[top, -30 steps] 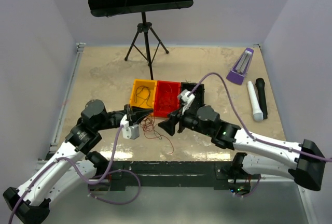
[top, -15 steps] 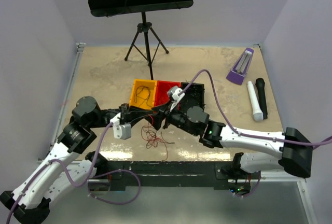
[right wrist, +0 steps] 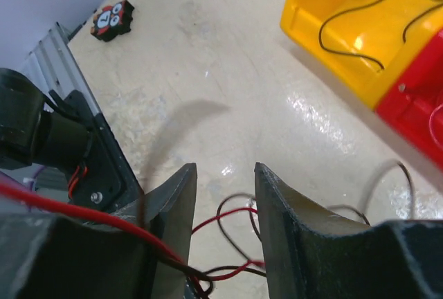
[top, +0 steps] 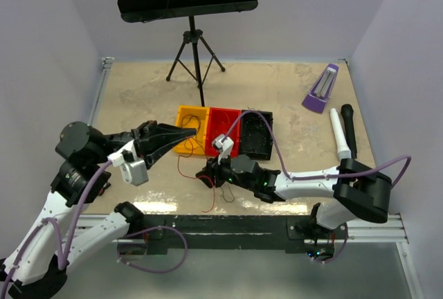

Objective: Untangle the cables
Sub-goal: Untie the cable.

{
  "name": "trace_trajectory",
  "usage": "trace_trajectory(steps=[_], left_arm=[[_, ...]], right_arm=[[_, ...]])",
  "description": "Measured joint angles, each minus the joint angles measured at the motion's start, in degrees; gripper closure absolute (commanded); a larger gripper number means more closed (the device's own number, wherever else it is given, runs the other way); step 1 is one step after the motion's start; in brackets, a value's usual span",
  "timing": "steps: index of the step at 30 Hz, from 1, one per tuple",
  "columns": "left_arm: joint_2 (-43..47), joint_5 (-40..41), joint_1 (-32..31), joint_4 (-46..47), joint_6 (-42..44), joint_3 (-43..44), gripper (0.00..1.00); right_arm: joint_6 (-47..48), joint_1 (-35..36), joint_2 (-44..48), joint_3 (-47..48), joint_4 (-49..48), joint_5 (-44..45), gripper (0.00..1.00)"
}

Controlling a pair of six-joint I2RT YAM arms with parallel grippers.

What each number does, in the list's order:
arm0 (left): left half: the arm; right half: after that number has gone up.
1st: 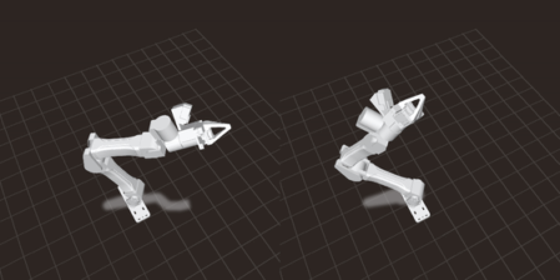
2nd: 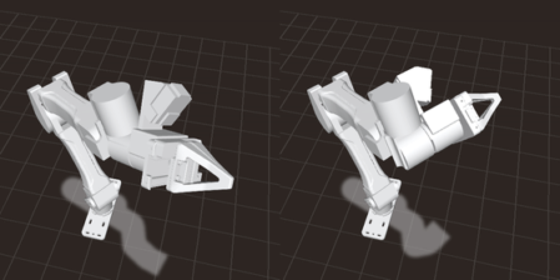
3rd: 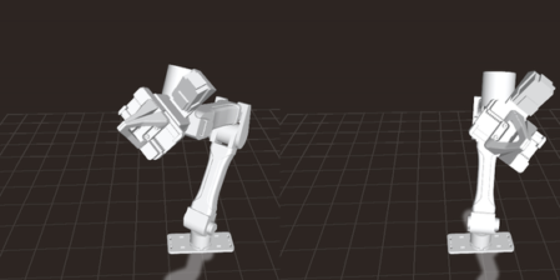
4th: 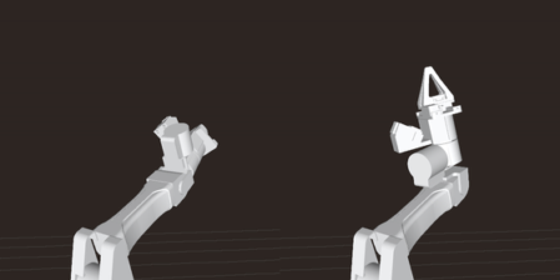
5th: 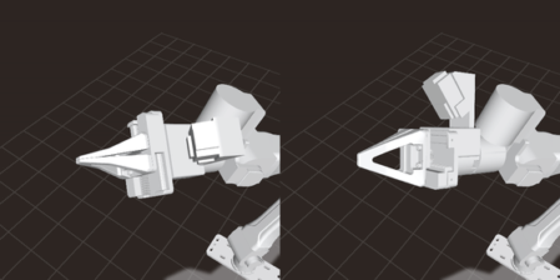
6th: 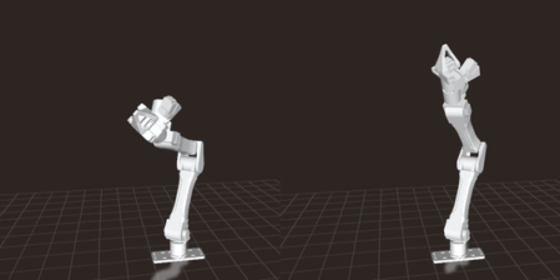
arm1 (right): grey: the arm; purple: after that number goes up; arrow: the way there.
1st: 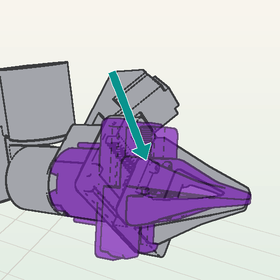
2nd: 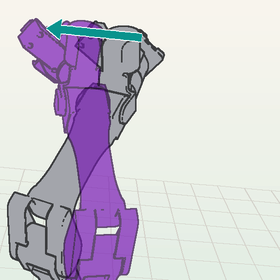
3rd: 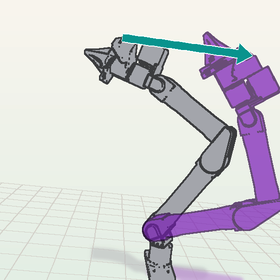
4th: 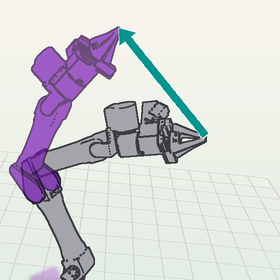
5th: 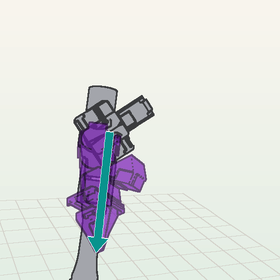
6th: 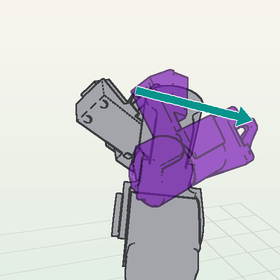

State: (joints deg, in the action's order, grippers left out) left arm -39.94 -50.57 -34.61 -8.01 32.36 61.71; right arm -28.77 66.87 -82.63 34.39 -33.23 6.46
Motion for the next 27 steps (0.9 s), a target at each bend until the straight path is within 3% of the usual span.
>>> trace_trajectory(steps=[7, 12, 17, 23, 27], left_arm=[[-1.57, 2.82, 0.00, 1.27, 0.90, 8.37, 1.00], [-1.92, 9.60, 0.00, 7.45, 5.05, 11.58, 1.00], [-2.21, 18.05, 0.00, 16.81, 7.37, 11.91, 1.00], [-2.95, 20.81, 0.00, 21.24, 8.92, 13.57, 1.00], [-4.57, 20.76, 0.00, 21.90, 9.44, 17.68, 1.00]], right_arm=[[-1.81, 0.35, -2.86, -1.51, -2.01, 0.02, 0.52], [-3.37, 0.79, -5.03, -3.87, -3.04, 0.07, 0.52], [-4.76, 1.36, -7.13, -5.62, -4.44, 0.26, 0.59], [-6.10, 1.73, -8.92, -6.78, -5.55, 1.18, 0.69], [-6.45, 2.25, -9.81, -7.26, -5.38, 1.95, 0.53]])
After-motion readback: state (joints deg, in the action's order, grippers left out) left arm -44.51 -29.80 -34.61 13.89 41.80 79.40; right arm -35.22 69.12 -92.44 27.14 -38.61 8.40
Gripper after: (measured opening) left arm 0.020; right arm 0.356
